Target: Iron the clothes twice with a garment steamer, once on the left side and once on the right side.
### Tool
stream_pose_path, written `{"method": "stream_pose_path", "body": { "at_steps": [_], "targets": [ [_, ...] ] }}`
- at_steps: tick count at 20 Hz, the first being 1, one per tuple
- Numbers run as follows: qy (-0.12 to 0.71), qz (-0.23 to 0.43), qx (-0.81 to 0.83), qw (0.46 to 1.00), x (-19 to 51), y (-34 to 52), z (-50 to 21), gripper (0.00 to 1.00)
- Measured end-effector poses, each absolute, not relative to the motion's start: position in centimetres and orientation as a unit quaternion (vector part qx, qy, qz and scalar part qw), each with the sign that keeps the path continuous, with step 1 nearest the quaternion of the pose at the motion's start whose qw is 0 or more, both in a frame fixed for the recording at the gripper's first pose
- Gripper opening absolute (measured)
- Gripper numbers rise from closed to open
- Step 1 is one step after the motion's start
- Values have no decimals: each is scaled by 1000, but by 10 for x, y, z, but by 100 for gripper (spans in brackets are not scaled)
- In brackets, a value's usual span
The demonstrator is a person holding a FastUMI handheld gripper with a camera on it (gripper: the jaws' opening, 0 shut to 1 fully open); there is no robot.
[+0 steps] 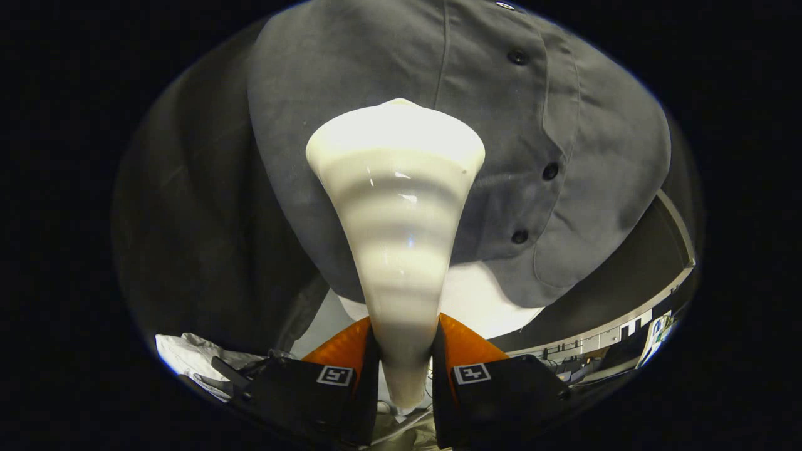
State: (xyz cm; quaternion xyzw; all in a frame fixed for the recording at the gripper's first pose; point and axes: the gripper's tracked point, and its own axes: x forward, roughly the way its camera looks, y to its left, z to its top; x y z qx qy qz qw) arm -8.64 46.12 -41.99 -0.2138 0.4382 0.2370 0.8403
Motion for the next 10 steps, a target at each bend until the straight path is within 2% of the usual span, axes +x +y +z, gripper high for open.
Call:
{"method": "stream_pose_path", "body": {
  "at_steps": [6, 10],
  "targets": [
    [466, 234, -208, 828, -98, 448, -446, 44],
    [469, 238, -186, 830, -108, 444, -436, 44]
  ]
}}
